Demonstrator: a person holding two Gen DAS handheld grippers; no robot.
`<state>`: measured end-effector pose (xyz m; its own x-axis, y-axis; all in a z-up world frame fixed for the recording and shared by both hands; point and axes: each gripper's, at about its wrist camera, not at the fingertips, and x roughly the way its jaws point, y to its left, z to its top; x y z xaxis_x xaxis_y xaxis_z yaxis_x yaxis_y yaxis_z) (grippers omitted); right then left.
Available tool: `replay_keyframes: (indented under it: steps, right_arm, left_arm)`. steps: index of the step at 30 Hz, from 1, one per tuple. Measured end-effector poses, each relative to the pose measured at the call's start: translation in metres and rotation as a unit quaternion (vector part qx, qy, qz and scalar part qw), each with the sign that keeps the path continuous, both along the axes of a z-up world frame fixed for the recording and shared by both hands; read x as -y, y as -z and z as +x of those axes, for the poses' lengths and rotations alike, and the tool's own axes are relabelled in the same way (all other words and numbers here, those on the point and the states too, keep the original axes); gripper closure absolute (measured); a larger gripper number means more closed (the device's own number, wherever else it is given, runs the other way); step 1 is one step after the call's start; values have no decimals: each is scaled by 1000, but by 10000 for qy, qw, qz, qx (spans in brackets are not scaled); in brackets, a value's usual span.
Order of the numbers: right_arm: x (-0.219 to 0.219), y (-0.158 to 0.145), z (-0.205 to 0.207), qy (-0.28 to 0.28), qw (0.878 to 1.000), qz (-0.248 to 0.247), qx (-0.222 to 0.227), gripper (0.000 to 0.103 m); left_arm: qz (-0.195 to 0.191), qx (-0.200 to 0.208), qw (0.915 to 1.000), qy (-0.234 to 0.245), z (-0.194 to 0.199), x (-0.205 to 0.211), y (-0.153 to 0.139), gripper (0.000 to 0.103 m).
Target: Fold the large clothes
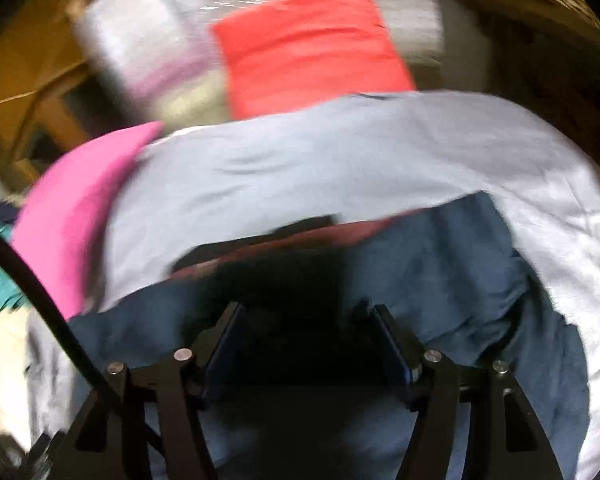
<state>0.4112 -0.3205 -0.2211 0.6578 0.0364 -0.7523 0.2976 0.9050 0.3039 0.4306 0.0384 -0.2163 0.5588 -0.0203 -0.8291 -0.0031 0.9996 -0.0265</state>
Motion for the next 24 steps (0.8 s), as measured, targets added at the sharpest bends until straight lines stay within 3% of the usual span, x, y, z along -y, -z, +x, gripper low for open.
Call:
replay_keyframes:
  steps: [4,9,12,17,20,24]
  right_arm:
    - [-60,4,17,-613,9973,-95,-393,41]
    - [-101,51,50,-506,9852,-880,-1379,35]
    - [-97,51,52,-443,9824,-952,-1544,34]
    - [-111,14,40,-470,9874,-924,-1195,37]
    - [-143,-17,29,-950,9890,-882,-717,37]
    - [-184,-12,36,-1393,9831,-801,-872,36]
  left_arm:
    - [-38,-84,10000,-21,-2,-4,1,7]
    - [-70,-479,9988,78,2,1,17,7]
    - [-136,-710,9973,142,6,6,30,7]
    - [-410,-894,9951,92,11,-1,36,7]
    - [-564,-806,9949,216,9,-5,28,7]
    - [-407,-669,9966,243,6,-10,22,7]
